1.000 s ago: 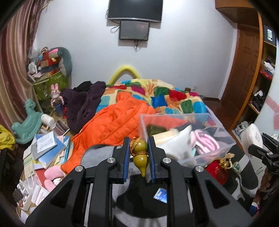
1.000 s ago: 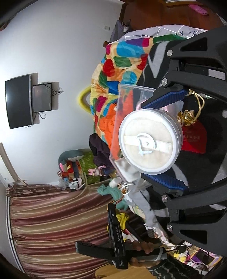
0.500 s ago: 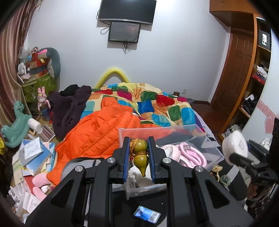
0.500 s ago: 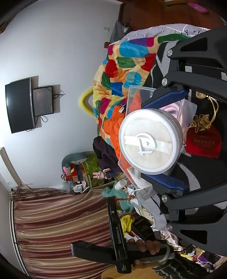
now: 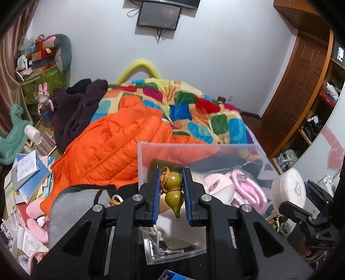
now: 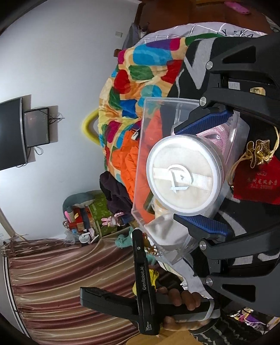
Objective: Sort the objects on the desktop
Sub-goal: 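Carry the gourd charm and white case over the clear box and release both inside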
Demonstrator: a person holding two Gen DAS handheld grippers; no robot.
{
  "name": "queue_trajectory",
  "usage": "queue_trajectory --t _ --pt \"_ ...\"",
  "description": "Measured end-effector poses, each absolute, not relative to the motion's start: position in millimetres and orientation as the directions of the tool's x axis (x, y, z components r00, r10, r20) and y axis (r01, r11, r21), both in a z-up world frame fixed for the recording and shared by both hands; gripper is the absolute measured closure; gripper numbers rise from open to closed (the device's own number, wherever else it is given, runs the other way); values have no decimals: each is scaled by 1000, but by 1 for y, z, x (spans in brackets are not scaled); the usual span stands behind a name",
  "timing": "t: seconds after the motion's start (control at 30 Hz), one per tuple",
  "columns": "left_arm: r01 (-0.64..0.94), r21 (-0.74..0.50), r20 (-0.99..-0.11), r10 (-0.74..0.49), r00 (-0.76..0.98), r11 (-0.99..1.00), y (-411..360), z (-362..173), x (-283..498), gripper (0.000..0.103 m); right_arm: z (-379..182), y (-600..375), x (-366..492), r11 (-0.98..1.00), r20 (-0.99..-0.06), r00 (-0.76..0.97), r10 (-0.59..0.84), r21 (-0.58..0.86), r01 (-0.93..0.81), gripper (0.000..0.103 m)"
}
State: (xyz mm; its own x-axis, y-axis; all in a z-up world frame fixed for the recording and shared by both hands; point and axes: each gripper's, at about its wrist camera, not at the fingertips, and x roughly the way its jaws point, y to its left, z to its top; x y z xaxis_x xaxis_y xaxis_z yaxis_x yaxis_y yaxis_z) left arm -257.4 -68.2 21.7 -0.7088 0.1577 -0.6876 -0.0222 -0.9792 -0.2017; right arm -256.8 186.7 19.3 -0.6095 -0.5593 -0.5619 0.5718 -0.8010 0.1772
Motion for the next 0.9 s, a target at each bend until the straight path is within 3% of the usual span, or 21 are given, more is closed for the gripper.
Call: queue_trajectory --t 0.67,0.83,0.9 --pt "-33 -159 -747 142 -650 -987 -56 -7 -268 84 -6 172 -273 -813 -637 -571 -518 158 561 38" --pt "-40 -138 -738 130 -662 -990 -53 -5 -264 75 -4 175 -272 -806 -629 -571 -527 160 569 39" --pt "-41 -114 -730 112 -675 -993 -49 -2 -261 65 -1 173 -268 -803 -626 -575 -527 145 578 39"
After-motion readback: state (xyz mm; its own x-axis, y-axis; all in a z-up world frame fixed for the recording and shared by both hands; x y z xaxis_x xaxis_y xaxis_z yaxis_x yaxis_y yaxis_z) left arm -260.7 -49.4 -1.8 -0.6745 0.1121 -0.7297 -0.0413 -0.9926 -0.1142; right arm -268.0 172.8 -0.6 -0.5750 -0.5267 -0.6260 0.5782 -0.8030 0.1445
